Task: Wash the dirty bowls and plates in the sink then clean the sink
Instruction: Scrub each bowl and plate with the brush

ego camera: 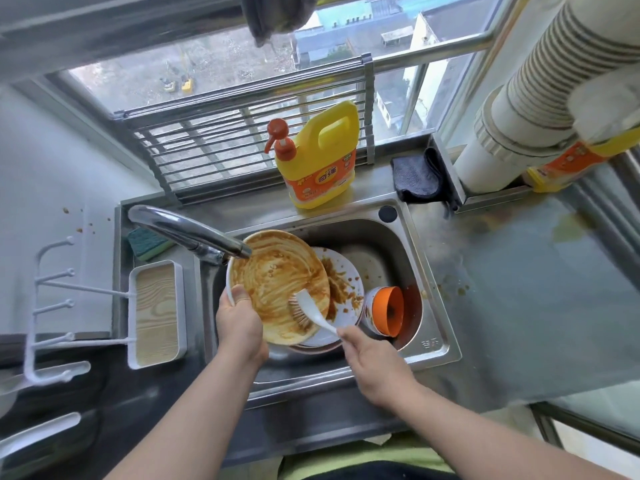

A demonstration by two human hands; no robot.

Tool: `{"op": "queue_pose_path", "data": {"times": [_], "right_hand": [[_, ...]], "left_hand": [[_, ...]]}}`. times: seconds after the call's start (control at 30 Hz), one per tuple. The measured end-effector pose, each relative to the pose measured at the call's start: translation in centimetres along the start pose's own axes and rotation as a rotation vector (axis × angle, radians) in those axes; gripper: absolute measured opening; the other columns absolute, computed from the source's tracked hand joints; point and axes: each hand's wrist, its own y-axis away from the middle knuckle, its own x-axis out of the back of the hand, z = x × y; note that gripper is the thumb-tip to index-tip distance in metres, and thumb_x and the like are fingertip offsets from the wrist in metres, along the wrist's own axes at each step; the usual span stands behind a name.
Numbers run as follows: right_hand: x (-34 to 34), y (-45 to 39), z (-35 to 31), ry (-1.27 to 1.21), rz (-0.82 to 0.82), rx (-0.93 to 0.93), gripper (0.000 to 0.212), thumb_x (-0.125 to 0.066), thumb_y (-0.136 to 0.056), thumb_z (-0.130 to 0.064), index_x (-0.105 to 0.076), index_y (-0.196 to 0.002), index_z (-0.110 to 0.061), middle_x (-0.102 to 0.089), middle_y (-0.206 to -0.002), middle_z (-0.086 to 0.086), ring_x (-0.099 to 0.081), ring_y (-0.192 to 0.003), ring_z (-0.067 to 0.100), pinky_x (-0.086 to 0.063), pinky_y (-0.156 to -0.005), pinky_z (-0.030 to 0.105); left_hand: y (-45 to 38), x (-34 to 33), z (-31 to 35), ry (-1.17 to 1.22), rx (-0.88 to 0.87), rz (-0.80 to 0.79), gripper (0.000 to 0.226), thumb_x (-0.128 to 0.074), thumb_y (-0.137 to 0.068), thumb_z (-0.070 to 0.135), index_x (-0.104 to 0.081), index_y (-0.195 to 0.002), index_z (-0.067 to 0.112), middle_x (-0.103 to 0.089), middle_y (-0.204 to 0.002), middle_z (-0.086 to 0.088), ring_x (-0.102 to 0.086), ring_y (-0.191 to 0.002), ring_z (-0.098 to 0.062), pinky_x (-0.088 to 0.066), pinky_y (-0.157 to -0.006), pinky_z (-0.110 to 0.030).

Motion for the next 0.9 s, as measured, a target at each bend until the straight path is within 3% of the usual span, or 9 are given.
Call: {"op": "queue_pose_path", "data": {"times": [0.13, 0.27, 0.43, 0.57, 0.63, 0.77, 0.9], "right_hand": [[2.2, -2.7, 1.3, 0.045, 0.044, -0.042, 0.022, -0.030, -0.111, -0.046, -0.046, -0.123, -0.038, -0.070, -0.091, 0.005, -0.066, -0.084, 0.031, -0.056, -0.077, 0.046], [-2.1, 0.4, -1.2, -0.061, -0.041, 0.049, 0.027, -0.035, -0.109, -0.048, -0.047, -0.132, -0.038, -0.073, -0.101, 0.008, -0.066, -0.095, 0.035, -0.052, -0.081, 0.044], [1.9, -2.8, 0.5, 0.039, 0.102, -0.058, 0.024, -0.030, -0.111, -0.045, -0.045, -0.129, -0.040, -0.070, -0.092, 0.009, -0.066, -0.088, 0.036, -0.050, -0.071, 0.043], [2.8, -4.7, -4.1, -0.016, 0.120, 0.082, 0.027, -0.029, -0.112, -0.042, -0.045, -0.131, -0.034, -0.067, -0.092, 0.009, -0.064, -0.086, 0.034, -0.052, -0.075, 0.047], [0.5, -3.1, -5.6, -0.060, 0.055, 0.138, 0.025, -0.032, -0.112, -0.041, -0.047, -0.130, -0.033, -0.068, -0.095, 0.012, -0.064, -0.091, 0.037, -0.052, -0.080, 0.047], [-1.4, 1.6, -2.1, -0.067, -0.043, 0.091, 0.024, -0.034, -0.110, -0.045, -0.042, -0.131, -0.040, -0.070, -0.091, 0.008, -0.064, -0.090, 0.037, -0.051, -0.079, 0.046], [2.6, -0.6, 2.8, 0.063, 0.063, -0.059, 0.020, -0.030, -0.110, -0.047, -0.041, -0.126, -0.043, -0.067, -0.088, 0.004, -0.066, -0.083, 0.035, -0.053, -0.070, 0.044]], "left_hand": [[-0.2, 0.2, 0.6, -0.015, 0.002, -0.001, 0.022, -0.035, -0.115, 0.035, -0.056, -0.116, 0.033, -0.068, -0.109, 0.000, -0.068, -0.099, -0.021, -0.056, -0.085, -0.042], [-0.2, -0.7, 0.6, -0.013, -0.055, 0.046, 0.026, -0.036, -0.115, 0.032, -0.059, -0.102, 0.032, -0.069, -0.105, 0.002, -0.069, -0.103, -0.024, -0.055, -0.091, -0.042], [0.5, 0.4, 0.3, -0.092, -0.039, -0.068, 0.025, -0.036, -0.115, 0.034, -0.057, -0.127, 0.030, -0.068, -0.111, 0.001, -0.067, -0.103, -0.020, -0.054, -0.088, -0.042], [1.8, -0.6, -0.6, -0.092, 0.023, -0.150, 0.027, -0.033, -0.115, 0.038, -0.058, -0.119, 0.030, -0.070, -0.114, -0.005, -0.070, -0.104, -0.025, -0.059, -0.081, -0.042], [1.9, -1.1, -0.5, -0.063, 0.036, -0.140, 0.028, -0.033, -0.114, 0.043, -0.058, -0.116, 0.031, -0.070, -0.113, -0.006, -0.070, -0.103, -0.025, -0.060, -0.086, -0.046], [0.4, 0.1, -0.1, -0.109, -0.004, -0.050, 0.038, -0.031, -0.114, 0.046, -0.055, -0.136, 0.027, -0.068, -0.122, -0.006, -0.067, -0.113, -0.025, -0.053, -0.103, -0.048], [0.0, 1.1, -0.2, -0.135, 0.017, -0.094, 0.034, -0.031, -0.113, 0.047, -0.058, -0.119, 0.028, -0.070, -0.120, -0.007, -0.068, -0.112, -0.026, -0.055, -0.099, -0.047]]}}
